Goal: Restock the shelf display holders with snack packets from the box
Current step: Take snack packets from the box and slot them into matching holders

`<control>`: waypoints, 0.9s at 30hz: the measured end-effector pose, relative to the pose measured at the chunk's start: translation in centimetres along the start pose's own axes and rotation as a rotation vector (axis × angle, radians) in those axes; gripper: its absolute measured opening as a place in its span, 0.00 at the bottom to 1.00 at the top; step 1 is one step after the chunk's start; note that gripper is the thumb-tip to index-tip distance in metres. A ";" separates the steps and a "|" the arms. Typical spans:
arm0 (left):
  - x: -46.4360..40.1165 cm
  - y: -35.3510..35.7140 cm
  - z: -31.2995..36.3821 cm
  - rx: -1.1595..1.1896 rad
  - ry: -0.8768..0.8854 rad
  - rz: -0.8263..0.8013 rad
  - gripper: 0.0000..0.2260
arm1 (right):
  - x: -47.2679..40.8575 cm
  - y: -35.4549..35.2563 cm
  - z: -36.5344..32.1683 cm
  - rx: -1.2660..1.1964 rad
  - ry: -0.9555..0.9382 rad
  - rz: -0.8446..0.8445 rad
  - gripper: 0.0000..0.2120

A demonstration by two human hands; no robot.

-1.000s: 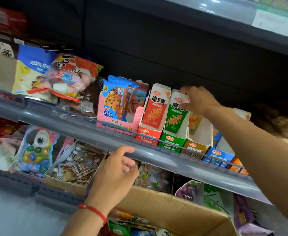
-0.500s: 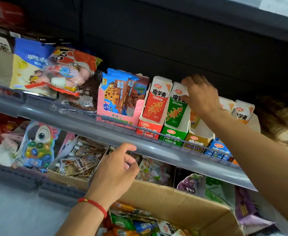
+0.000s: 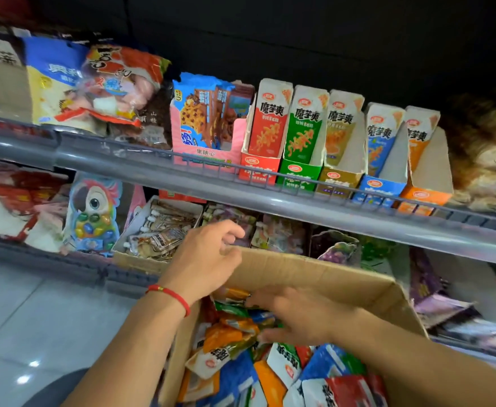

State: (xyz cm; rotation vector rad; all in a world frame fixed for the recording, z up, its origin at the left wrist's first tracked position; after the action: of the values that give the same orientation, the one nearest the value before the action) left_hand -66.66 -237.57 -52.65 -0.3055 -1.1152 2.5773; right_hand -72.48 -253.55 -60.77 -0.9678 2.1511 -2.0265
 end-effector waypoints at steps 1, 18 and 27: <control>0.2 -0.3 -0.1 0.008 -0.005 0.023 0.12 | -0.9 0.9 -0.2 0.037 0.006 0.006 0.30; 1.6 1.1 -0.6 0.256 -0.163 -0.009 0.22 | 7.1 -4.2 5.7 -1.105 0.190 0.521 0.07; 2.1 4.8 1.8 0.777 -0.275 0.075 0.24 | 11.3 -1.7 6.9 -1.809 0.323 0.618 0.09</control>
State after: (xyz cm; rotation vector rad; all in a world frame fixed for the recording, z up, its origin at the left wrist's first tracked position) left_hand -70.12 -241.16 -55.11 0.2012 -0.1009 2.9330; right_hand -77.98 -264.70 -55.95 0.2894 3.4115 0.4357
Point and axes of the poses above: each hand's wrist, its own x-axis away from the middle knuckle, its own y-axis out of the palm, z = x × y, the point moved 6 cm from there along -x, towards the middle knuckle, and after that the axes turned 3 degrees about y, right-handed, at the moved point
